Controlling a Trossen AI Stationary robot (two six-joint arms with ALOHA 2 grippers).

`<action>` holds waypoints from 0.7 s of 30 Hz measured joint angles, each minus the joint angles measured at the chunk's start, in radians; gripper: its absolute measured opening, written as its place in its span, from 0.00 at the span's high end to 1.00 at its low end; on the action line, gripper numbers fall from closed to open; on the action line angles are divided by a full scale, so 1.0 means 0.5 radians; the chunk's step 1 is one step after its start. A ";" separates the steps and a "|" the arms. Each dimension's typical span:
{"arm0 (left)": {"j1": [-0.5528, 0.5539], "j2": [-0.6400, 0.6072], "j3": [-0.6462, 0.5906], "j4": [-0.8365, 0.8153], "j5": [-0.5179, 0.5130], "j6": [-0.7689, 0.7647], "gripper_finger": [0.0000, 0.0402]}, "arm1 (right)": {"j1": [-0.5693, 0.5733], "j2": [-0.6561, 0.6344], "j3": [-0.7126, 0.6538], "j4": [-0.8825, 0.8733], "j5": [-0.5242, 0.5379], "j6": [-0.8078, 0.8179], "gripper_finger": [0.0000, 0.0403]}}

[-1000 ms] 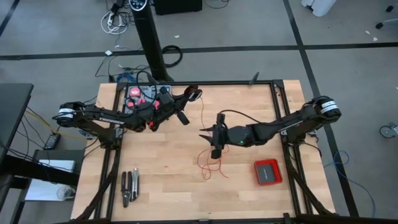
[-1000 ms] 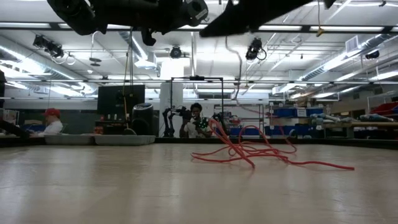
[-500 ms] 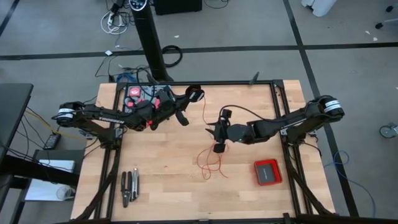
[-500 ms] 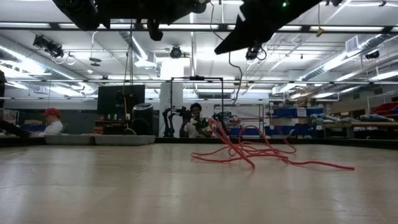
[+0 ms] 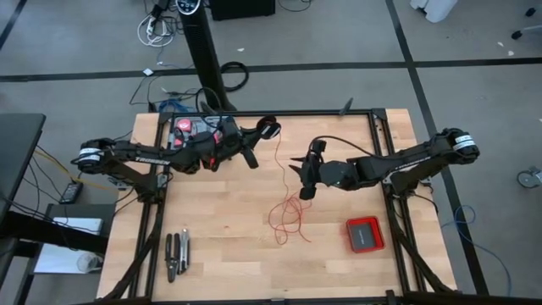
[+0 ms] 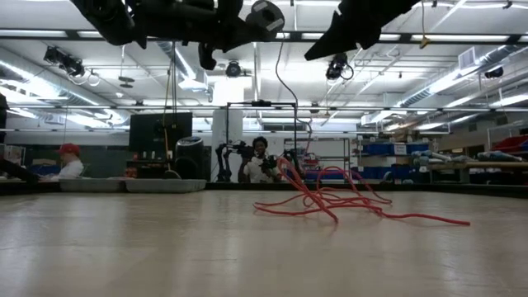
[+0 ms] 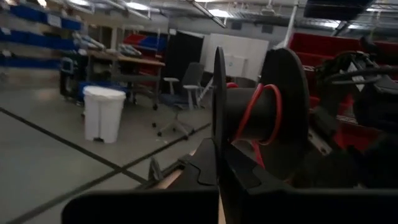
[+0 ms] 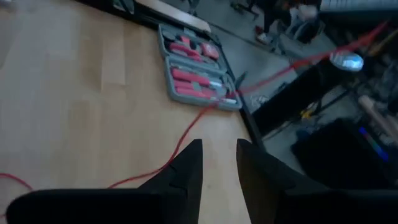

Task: Coil cords
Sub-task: Coil the red wire onto the spool

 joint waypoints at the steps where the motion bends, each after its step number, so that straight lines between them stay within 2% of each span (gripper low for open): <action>1: 0.008 0.000 0.000 -0.006 0.026 -0.013 1.00 | 0.001 -0.001 0.000 0.032 -0.013 -0.067 0.76; 5: 0.039 0.001 0.063 -0.211 0.090 -0.045 1.00 | 0.028 0.014 0.001 0.143 -0.015 -0.399 0.76; 8: 0.040 0.000 0.121 -0.338 0.143 -0.024 1.00 | 0.030 0.016 0.001 0.220 0.095 -0.538 0.77; 11: 0.035 0.000 0.125 -0.369 0.170 0.101 1.00 | 0.020 -0.059 0.001 0.249 0.105 -0.478 0.78; 15: 0.036 0.000 0.125 -0.403 0.289 0.304 1.00 | -0.013 -0.196 0.001 0.246 -0.168 -0.315 0.80; 21: 0.036 0.004 0.126 -0.436 0.501 0.592 1.00 | -0.111 -0.311 0.001 0.153 -0.330 -0.104 0.82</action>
